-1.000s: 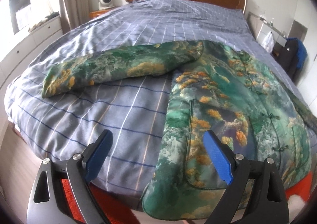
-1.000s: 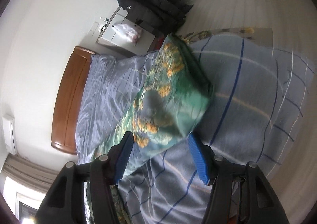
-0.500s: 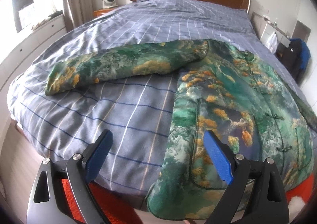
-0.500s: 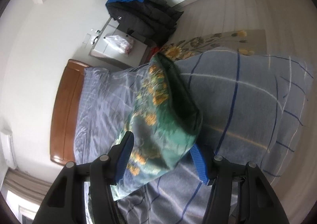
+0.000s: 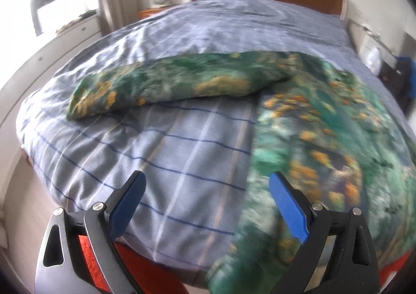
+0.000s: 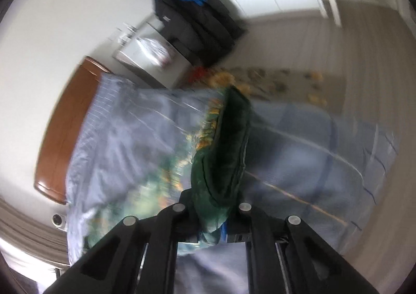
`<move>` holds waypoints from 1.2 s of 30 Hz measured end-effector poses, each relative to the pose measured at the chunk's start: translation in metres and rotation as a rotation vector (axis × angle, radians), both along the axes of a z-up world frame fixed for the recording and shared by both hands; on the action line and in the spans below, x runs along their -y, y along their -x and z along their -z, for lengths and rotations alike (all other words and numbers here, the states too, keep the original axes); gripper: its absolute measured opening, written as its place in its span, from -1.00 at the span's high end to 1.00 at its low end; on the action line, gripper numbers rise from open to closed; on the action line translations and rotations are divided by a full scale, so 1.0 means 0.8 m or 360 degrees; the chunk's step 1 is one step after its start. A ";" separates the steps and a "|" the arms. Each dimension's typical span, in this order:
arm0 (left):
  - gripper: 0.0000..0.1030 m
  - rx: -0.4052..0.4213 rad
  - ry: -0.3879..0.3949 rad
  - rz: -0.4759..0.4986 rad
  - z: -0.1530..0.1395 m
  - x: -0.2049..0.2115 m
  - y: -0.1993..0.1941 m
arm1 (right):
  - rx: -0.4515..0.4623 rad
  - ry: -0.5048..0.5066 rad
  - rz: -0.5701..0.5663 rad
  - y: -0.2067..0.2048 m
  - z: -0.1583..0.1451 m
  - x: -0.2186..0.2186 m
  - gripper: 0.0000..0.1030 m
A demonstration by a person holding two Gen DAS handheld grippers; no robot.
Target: Fold large clothes
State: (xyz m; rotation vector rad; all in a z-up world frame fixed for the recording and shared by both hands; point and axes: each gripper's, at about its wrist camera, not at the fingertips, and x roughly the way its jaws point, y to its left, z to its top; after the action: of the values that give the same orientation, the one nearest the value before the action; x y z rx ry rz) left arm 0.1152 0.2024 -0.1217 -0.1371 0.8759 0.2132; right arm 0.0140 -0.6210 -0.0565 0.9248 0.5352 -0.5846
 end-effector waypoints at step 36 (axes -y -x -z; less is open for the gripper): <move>-0.90 0.0005 -0.0025 -0.0212 0.070 -0.046 0.009 | 0.0175 0.0092 -0.1647 -0.319 -0.027 -0.555 -0.39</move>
State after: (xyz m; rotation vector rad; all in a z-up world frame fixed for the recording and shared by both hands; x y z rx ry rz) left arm 0.1083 0.2390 -0.1779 -0.1813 0.8629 0.3442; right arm 0.2691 -0.1770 -0.0348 0.5104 0.7982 0.3832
